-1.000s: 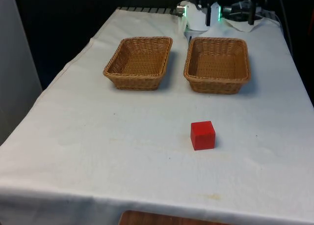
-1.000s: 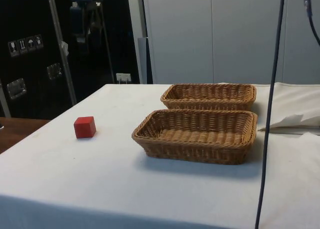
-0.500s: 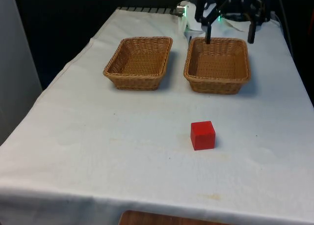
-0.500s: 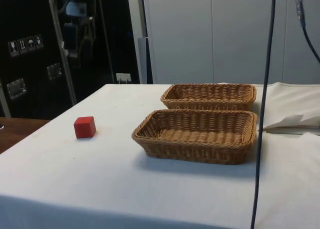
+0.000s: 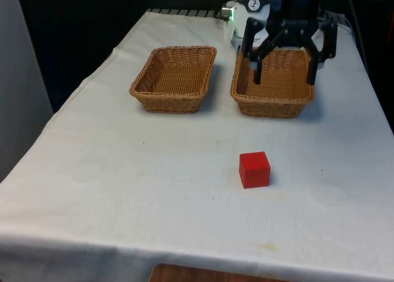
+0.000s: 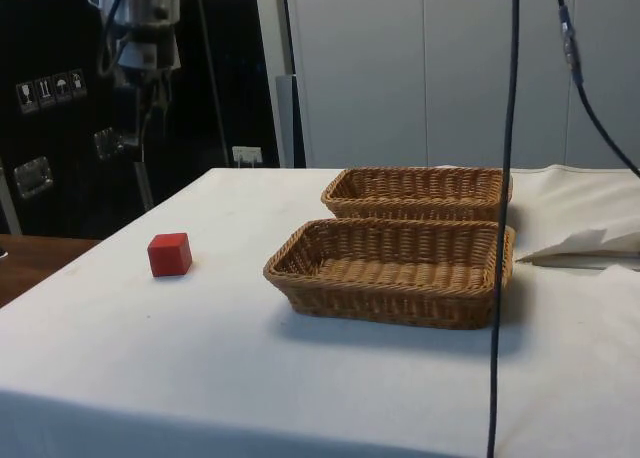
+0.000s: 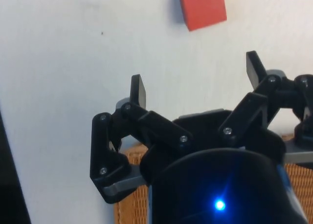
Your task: Pick up the red cube and place it into the right basket.
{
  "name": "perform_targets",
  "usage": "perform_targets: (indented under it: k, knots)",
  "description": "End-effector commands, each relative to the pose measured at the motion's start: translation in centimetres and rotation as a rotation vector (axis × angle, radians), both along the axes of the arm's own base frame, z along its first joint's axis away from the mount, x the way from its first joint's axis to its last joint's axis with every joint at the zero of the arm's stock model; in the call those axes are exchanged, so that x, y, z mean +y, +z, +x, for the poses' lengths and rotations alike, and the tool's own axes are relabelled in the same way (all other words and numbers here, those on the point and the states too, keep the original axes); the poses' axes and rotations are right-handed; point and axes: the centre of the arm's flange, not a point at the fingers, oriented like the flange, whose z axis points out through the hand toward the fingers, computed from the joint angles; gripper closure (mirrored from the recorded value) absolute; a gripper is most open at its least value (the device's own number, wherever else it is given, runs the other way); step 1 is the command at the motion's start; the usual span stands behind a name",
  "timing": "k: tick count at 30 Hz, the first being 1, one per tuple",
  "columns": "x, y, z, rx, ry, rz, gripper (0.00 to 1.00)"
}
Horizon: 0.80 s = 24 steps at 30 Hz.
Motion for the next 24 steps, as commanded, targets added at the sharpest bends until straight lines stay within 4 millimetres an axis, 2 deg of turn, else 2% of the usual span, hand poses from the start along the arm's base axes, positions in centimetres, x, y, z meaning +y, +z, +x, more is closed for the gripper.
perform_targets:
  k: [1, 3, 10, 11, 13, 24]
  knots:
    - [0.0, -0.5, 0.5, -0.006, 0.008, 0.003, 0.0]
    - [0.0, -0.5, 0.4, -0.006, 0.005, -0.004, 0.0]
    - [0.3, -3.0, 2.0, -0.017, 0.034, -0.016, 0.0]
    - [0.3, -2.8, 1.8, -0.014, 0.029, -0.023, 0.0]
    - [0.3, -4.1, 2.4, -0.018, 0.041, -0.021, 0.0]
    - [0.0, -8.2, 3.6, -0.013, 0.057, -0.023, 0.0]
